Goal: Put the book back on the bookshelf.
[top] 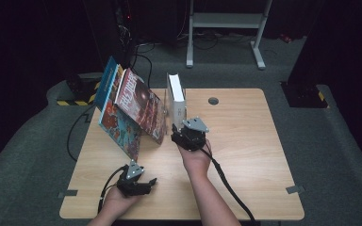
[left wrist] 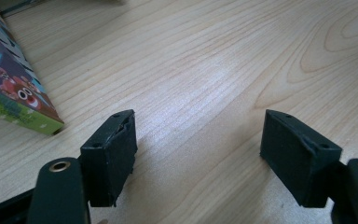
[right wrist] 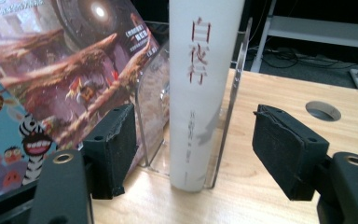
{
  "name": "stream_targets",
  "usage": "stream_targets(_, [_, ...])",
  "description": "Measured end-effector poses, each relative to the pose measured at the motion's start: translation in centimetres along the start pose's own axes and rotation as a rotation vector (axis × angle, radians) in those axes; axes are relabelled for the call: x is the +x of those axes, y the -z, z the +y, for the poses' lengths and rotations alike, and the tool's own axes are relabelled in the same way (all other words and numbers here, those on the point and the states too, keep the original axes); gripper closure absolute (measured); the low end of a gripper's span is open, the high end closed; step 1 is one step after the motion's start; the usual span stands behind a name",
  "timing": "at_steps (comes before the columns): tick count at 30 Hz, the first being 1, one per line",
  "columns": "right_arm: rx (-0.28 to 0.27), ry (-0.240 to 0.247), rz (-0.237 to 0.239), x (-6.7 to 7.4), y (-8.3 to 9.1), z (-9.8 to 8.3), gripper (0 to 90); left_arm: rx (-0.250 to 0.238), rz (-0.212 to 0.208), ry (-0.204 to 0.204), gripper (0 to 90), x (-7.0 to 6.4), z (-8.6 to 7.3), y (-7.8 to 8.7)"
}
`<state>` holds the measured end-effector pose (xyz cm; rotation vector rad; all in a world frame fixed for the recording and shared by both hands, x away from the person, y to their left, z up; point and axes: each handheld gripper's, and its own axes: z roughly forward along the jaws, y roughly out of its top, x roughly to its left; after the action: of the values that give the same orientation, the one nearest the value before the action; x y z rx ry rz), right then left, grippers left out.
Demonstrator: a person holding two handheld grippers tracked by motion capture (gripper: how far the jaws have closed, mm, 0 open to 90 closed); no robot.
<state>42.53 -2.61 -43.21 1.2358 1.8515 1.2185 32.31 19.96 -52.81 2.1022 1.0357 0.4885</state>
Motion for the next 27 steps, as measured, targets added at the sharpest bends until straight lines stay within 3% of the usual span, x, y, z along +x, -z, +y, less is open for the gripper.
stream_targets(9, [0.027,0.01,0.006,-0.9,1.6,-2.1,29.3,-0.001,-0.007,0.007,26.8,-0.1,0.0,-0.1])
stream_targets(21, [0.059,0.016,-0.008,-3.5,4.1,-4.9,28.3,-0.001,-0.01,-0.002,26.9,0.0,0.0,0.0])
stream_targets(27, [0.103,0.029,-0.043,-5.3,4.8,-6.6,27.8,-0.002,-0.012,-0.004,26.9,0.0,0.0,0.0])
